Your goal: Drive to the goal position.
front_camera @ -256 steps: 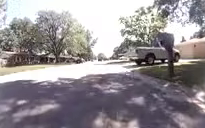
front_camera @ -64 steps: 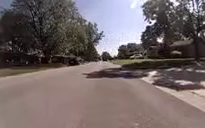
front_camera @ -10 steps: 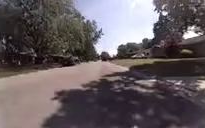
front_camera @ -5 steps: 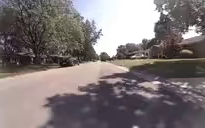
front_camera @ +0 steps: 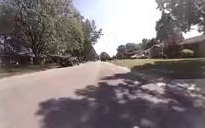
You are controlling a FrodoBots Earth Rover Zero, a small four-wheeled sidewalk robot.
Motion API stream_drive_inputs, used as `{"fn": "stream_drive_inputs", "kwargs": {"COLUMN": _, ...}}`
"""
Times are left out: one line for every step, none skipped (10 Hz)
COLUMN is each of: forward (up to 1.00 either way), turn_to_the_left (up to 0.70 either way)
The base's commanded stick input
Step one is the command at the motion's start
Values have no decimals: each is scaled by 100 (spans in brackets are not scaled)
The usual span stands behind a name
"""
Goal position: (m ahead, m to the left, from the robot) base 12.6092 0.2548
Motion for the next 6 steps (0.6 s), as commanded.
{"fn": "stream_drive_inputs", "kwargs": {"forward": 50, "turn_to_the_left": 0}}
{"fn": "stream_drive_inputs", "kwargs": {"forward": 50, "turn_to_the_left": 0}}
{"fn": "stream_drive_inputs", "kwargs": {"forward": 50, "turn_to_the_left": 0}}
{"fn": "stream_drive_inputs", "kwargs": {"forward": 50, "turn_to_the_left": 0}}
{"fn": "stream_drive_inputs", "kwargs": {"forward": 50, "turn_to_the_left": 0}}
{"fn": "stream_drive_inputs", "kwargs": {"forward": 50, "turn_to_the_left": 0}}
